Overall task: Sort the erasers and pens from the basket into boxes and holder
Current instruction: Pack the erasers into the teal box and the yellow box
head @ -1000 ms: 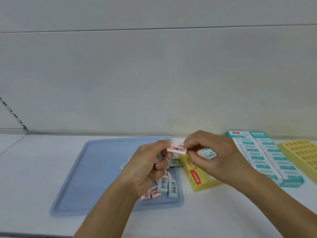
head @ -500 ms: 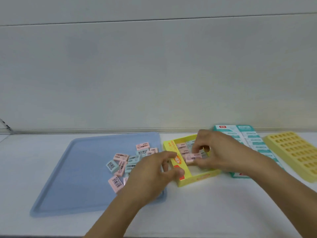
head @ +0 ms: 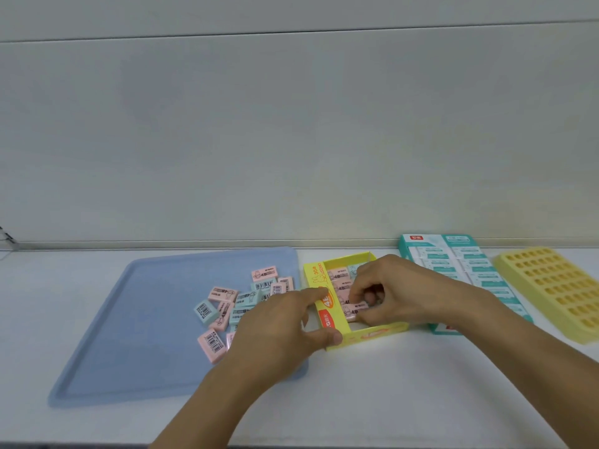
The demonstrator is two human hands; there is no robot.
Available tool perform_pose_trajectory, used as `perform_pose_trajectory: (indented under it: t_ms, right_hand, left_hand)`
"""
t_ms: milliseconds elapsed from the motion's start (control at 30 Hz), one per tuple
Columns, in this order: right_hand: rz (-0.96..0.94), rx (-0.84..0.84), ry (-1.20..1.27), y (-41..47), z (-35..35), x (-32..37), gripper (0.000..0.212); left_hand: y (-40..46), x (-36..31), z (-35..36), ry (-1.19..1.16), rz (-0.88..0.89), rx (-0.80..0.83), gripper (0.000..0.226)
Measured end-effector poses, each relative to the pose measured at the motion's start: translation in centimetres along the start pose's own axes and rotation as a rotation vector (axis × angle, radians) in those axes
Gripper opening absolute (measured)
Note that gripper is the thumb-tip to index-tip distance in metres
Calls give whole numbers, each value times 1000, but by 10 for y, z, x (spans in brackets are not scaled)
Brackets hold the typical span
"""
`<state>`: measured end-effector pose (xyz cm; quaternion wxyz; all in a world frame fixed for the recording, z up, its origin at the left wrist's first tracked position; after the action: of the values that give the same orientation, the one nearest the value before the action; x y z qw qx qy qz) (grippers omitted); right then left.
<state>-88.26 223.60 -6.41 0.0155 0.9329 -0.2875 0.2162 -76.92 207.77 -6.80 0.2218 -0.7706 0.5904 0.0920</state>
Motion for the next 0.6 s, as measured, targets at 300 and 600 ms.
perform_pose_trajectory:
  t_ms: [300, 600]
  right_hand:
    - [51, 10, 66, 0, 0, 0, 16]
    - [49, 11, 167, 0, 1, 0, 9]
  left_hand:
    - [3, 3, 1, -9, 20, -1, 66]
    - [4, 6, 2, 1, 40, -21, 66]
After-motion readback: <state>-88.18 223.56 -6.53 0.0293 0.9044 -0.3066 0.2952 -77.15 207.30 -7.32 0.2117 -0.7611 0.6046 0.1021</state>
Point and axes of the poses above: each hand's wrist, its own y-axis towards the middle knuckle, its own z-axis out of the palm, x = y × z, the point moved 2 cm from there along y, towards the middle knuckle, and after that the axes turned 5 degrees about -z, right-handed, at the moved point
